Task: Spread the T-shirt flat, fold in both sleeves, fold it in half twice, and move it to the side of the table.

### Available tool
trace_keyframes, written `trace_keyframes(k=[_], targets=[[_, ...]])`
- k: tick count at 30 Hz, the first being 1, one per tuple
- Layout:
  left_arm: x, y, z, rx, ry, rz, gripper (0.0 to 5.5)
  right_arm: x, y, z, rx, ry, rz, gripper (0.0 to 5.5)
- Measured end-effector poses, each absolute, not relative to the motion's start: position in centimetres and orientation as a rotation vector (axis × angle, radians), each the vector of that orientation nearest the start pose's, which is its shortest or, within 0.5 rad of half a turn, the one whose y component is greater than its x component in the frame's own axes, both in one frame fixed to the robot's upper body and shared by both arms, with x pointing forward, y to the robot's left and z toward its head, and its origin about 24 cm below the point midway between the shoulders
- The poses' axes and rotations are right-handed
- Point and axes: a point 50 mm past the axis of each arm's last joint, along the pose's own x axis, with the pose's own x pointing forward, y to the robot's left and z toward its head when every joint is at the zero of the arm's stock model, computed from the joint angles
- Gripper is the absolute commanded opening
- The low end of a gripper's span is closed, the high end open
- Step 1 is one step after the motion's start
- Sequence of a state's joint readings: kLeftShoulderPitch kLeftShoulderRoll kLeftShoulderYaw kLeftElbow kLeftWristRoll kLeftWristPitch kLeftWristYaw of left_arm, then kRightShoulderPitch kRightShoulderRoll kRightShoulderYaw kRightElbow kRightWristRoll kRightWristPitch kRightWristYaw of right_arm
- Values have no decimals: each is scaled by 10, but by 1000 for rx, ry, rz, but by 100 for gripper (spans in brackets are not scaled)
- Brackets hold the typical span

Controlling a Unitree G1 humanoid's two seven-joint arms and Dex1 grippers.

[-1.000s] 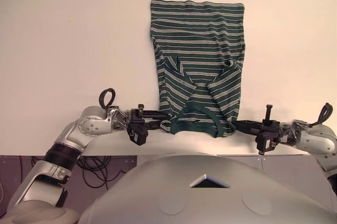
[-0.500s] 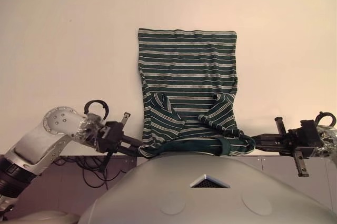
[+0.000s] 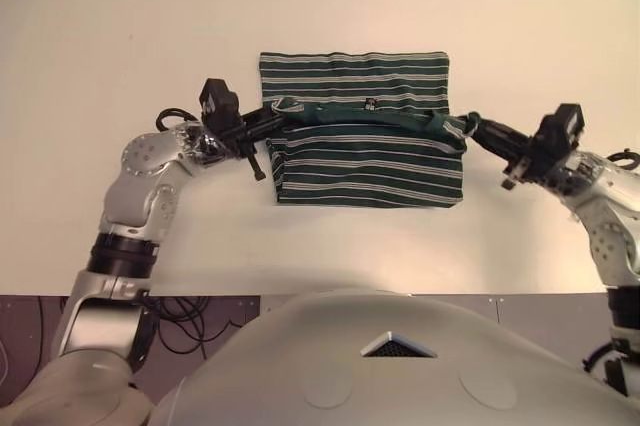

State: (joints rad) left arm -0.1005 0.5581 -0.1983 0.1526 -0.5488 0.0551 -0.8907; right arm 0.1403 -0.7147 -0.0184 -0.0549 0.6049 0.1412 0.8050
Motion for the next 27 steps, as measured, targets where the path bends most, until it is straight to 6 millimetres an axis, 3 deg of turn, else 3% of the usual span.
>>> trace_keyframes(k=[3,6,12,14,23,27], targets=[[261,184,25,-41,237,-919,3,239,-232,55,-6,263,702,0],[275,176,22,-29,229,-900,3,267,-219,64,-55,223,685,0],[288,172,16,1,246,-834,3,291,-213,62,-103,224,608,0],[291,174,17,9,246,-805,0,296,-209,60,-99,228,604,42],[314,184,30,54,218,-662,137,305,-210,45,-94,254,568,188],[322,190,38,85,165,-609,193,306,-212,51,-99,217,567,254]])
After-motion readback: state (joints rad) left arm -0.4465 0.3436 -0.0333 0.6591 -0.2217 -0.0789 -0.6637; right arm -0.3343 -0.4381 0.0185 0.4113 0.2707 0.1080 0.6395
